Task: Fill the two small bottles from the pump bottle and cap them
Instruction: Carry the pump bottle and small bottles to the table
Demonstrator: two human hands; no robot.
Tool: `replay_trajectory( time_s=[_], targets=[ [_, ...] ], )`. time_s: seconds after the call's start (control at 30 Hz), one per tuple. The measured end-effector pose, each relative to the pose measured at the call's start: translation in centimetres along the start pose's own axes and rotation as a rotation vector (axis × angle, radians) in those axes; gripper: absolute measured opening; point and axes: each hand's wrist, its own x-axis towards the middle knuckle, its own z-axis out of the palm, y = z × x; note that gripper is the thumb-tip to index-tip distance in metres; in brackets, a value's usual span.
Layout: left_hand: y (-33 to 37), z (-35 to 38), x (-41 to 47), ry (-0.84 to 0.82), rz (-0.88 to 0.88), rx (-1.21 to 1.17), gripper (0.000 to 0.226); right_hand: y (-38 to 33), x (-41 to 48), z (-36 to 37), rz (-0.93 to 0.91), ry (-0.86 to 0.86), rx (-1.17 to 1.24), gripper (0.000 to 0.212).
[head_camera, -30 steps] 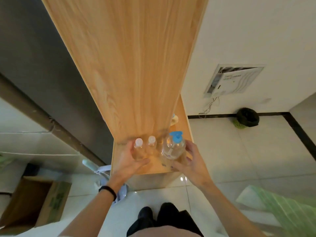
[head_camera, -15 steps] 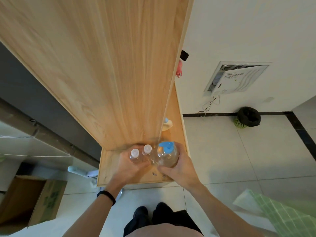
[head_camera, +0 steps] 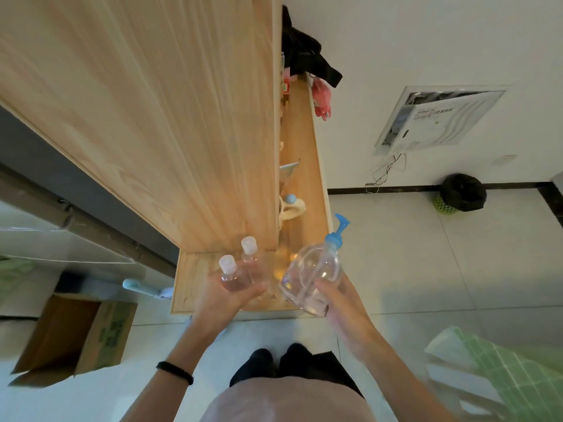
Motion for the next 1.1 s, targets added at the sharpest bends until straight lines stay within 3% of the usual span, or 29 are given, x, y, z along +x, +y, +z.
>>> replay_trajectory(
  time_s=[0.13,0.3,0.5,0.77,0.83,0.93,1.1],
  targets=[
    [-0.1,0.7,-2.0,-0.071,-0.025,-0.014,0.036,1.6,-3.6,-1.1,0.05,-0.044,0.38,0.064],
    [0.1,2.0,-3.3,-0.223,-0.077,-0.032,0.038,3.3,-7.7,-1.1,-0.003,0.051,0.573,0.08],
    [0.1,3.9,-3.2,-0.485,-0.131,0.065,0.033,5.9,-12.5,0.5,-0.1,0.314,0.587,0.073],
    [-1.4,2.7,-4.9,-0.939,-0.239,0.174,0.039,13.8,-20.4,6.7,-0.257,0.725,0.865,0.074],
    [-2.2,1.9,-5.6,-1.047,-0.258,0.209,0.045,16.2,-22.6,9.2,-0.292,0.777,0.938,0.064],
    [-3.7,1.1,-7.0,-1.164,-0.276,0.296,0.063,19.0,-25.7,13.2,-0.375,0.903,1.008,0.071],
    [-5.6,1.3,-10.6,-1.338,-0.314,0.395,0.053,22.2,-30.4,18.8,-0.478,1.096,1.15,0.056]
  ],
)
